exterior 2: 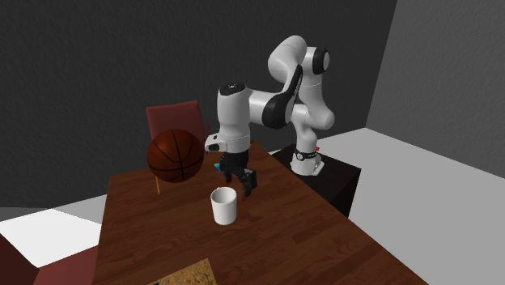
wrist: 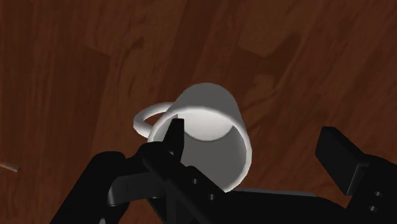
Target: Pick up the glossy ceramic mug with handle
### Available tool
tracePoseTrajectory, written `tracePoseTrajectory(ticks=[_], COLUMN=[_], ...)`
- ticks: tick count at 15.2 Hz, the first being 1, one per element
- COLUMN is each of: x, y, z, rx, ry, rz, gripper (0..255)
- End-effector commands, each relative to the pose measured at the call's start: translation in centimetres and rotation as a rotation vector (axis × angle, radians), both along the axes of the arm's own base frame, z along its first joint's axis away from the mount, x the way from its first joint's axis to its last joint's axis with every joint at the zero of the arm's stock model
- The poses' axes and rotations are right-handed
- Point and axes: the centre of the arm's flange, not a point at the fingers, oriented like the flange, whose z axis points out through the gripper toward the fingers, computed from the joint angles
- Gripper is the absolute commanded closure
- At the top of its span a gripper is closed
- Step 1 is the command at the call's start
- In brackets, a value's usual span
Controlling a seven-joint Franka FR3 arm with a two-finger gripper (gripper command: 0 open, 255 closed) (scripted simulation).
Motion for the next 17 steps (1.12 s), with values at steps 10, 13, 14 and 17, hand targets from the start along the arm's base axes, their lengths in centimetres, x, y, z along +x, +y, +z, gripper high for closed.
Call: tracePoseTrajectory(ticks=[10,13,14,17], x=[3.1,3.1,3.1,3.1], y=[0.5,0.5,0.5,0.5], z=[-5.6,-5.7,-5.8,-5.7], rx=[-0.011,-0.011,-0.011,-0.011], ry=[0.0,0.0,0.0,0.0], rz=[-0.009,-0.009,-0.009,-0.009], gripper=[0,255,255,255])
